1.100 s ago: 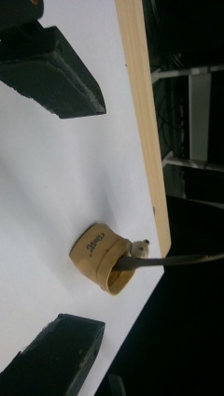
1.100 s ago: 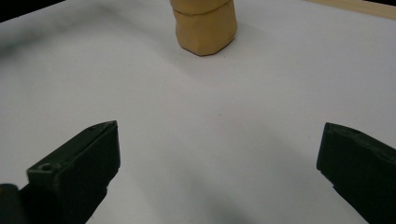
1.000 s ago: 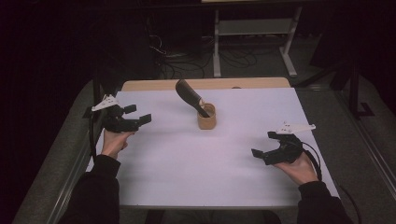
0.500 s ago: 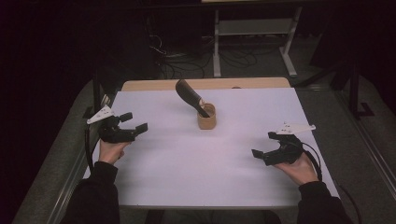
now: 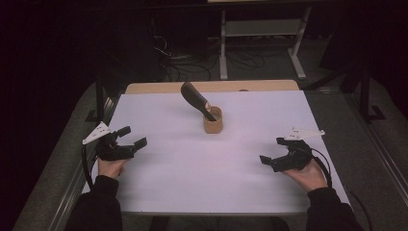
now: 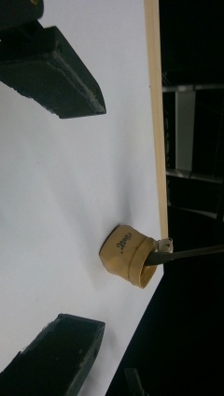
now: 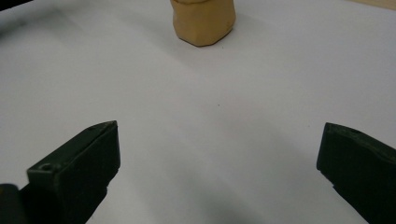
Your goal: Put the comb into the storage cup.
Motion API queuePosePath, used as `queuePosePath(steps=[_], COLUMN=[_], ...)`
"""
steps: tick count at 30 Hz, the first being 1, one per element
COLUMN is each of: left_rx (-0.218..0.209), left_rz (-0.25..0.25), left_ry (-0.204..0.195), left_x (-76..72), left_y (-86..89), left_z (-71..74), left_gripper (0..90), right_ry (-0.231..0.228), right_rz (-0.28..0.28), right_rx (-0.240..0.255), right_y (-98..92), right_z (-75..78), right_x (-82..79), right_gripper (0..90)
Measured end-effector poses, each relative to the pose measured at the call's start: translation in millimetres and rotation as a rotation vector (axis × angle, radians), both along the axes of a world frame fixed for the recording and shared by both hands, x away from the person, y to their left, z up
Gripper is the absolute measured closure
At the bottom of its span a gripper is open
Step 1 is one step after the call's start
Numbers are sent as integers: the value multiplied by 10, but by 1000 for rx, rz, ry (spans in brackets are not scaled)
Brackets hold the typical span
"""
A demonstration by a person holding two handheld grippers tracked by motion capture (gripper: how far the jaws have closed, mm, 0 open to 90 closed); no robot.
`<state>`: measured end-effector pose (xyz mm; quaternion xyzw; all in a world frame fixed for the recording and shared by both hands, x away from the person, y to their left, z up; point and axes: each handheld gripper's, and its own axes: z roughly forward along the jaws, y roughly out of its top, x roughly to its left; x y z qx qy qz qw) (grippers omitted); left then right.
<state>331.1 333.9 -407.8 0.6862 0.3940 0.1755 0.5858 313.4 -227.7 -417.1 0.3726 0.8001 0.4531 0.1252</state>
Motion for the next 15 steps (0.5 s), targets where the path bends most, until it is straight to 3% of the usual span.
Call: queuePosePath(steps=[3, 9, 15], left_rx=[-1, -3, 53], left_rz=[5, 6, -39], left_ry=[7, -19, -56], left_x=[-63, -195, -254], left_y=[32, 41, -40], left_z=[-8, -5, 11], left_gripper=[0, 0, 0], right_ry=[7, 13, 24], right_rz=[-3, -6, -2], right_rx=[-5, -13, -21], right_y=[-3, 2, 3], right_z=[-19, -38, -76], right_x=[-13, -24, -27], right_gripper=[0, 0, 0])
